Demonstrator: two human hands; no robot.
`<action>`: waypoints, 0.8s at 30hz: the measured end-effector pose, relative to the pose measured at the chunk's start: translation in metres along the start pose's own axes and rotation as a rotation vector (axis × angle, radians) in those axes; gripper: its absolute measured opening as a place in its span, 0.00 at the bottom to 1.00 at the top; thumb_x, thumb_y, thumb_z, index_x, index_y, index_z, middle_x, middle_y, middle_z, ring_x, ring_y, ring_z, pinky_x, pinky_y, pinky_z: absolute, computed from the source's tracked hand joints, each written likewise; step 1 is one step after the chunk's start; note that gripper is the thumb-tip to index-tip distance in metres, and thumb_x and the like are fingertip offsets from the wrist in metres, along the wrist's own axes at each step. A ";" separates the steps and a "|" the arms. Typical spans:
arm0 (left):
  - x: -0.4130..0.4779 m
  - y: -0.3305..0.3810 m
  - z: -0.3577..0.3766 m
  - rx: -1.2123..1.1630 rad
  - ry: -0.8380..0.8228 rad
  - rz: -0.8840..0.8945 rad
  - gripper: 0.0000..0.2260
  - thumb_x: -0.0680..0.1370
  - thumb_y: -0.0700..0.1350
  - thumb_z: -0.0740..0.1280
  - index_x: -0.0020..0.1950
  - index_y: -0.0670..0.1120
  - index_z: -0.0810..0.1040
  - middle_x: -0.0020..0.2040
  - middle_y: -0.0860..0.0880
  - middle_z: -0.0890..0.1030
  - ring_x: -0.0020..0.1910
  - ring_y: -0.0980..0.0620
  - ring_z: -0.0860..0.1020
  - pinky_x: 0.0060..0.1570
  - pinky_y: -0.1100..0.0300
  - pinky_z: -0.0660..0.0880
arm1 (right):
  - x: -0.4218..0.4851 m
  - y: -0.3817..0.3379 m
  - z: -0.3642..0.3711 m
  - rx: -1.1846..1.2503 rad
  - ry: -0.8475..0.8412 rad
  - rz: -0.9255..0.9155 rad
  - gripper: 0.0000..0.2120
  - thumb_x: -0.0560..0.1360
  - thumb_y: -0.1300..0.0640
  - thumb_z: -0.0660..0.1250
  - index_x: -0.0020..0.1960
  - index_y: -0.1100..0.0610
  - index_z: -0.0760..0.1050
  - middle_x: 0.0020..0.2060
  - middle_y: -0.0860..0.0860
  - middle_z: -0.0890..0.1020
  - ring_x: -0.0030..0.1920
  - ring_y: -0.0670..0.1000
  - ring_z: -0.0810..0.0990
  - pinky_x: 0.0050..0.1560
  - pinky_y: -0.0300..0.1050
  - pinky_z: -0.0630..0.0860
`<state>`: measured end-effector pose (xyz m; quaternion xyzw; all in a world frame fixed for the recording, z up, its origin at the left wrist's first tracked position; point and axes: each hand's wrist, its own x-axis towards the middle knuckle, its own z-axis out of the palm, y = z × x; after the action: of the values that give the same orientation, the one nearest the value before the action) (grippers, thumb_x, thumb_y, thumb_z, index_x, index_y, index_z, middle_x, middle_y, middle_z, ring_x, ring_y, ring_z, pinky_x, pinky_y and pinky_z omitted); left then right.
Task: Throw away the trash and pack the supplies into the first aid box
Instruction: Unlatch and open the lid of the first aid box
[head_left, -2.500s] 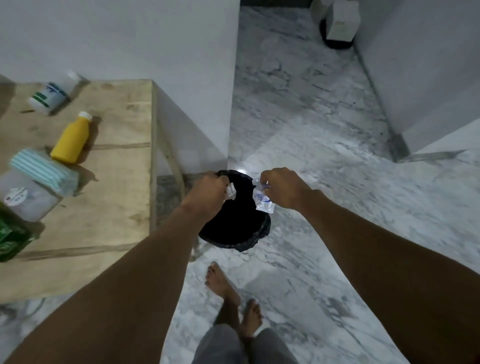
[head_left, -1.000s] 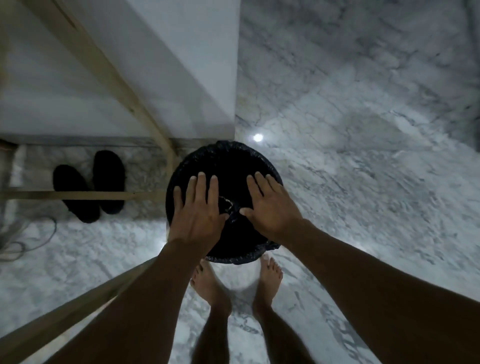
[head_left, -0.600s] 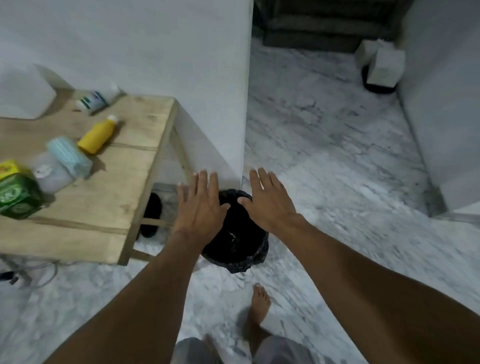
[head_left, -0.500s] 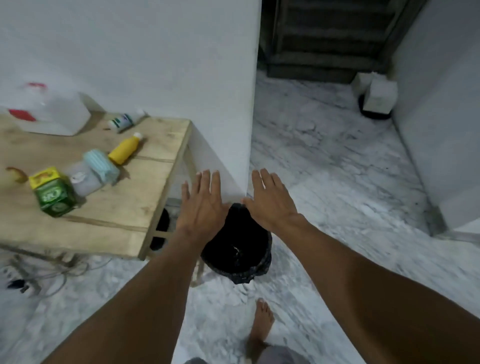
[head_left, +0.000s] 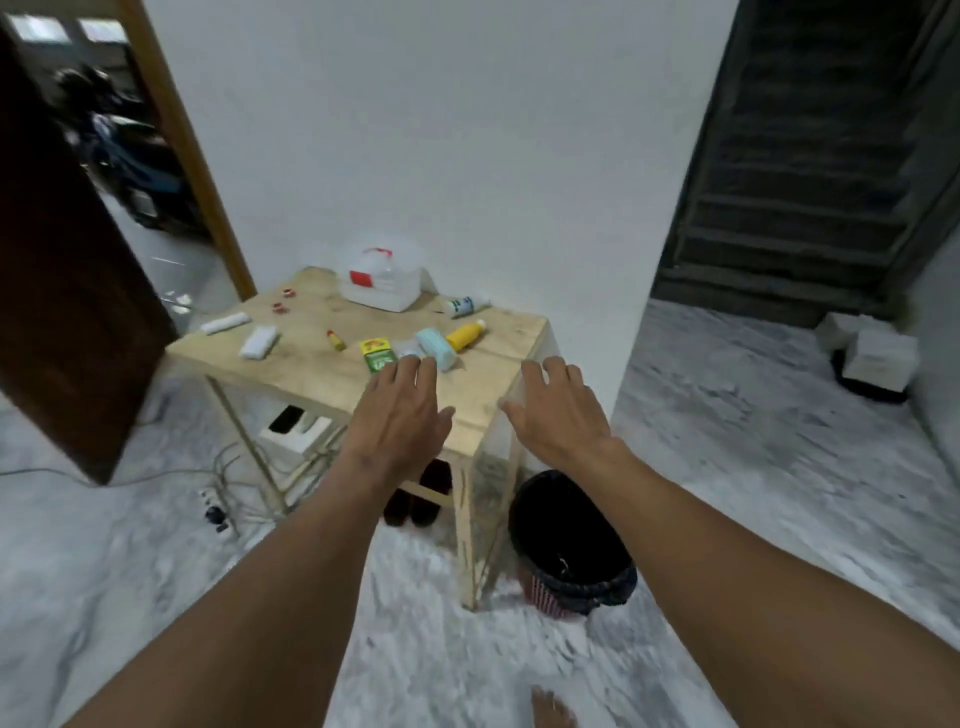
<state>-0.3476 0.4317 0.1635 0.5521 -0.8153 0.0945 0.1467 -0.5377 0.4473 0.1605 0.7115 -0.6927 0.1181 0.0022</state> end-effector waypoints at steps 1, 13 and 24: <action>-0.009 -0.014 -0.007 0.003 0.002 -0.026 0.27 0.75 0.52 0.70 0.68 0.37 0.71 0.60 0.37 0.77 0.58 0.38 0.75 0.56 0.46 0.74 | 0.003 -0.017 0.000 0.014 0.001 -0.022 0.27 0.81 0.42 0.58 0.72 0.59 0.63 0.69 0.60 0.68 0.66 0.61 0.67 0.61 0.55 0.72; -0.002 -0.151 0.000 -0.029 -0.034 -0.210 0.26 0.78 0.53 0.66 0.71 0.39 0.69 0.64 0.40 0.75 0.61 0.41 0.73 0.59 0.49 0.73 | 0.104 -0.139 0.038 0.106 -0.043 -0.216 0.27 0.80 0.42 0.60 0.70 0.59 0.66 0.65 0.60 0.71 0.64 0.62 0.70 0.61 0.55 0.71; 0.173 -0.267 0.060 -0.138 -0.050 -0.228 0.26 0.80 0.54 0.63 0.73 0.42 0.66 0.68 0.42 0.72 0.65 0.43 0.71 0.62 0.51 0.71 | 0.314 -0.164 0.078 0.102 -0.081 -0.159 0.24 0.81 0.43 0.60 0.68 0.60 0.67 0.62 0.60 0.72 0.63 0.61 0.71 0.56 0.53 0.72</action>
<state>-0.1679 0.1627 0.1645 0.6319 -0.7554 0.0069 0.1736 -0.3594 0.1316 0.1646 0.7676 -0.6266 0.1240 -0.0527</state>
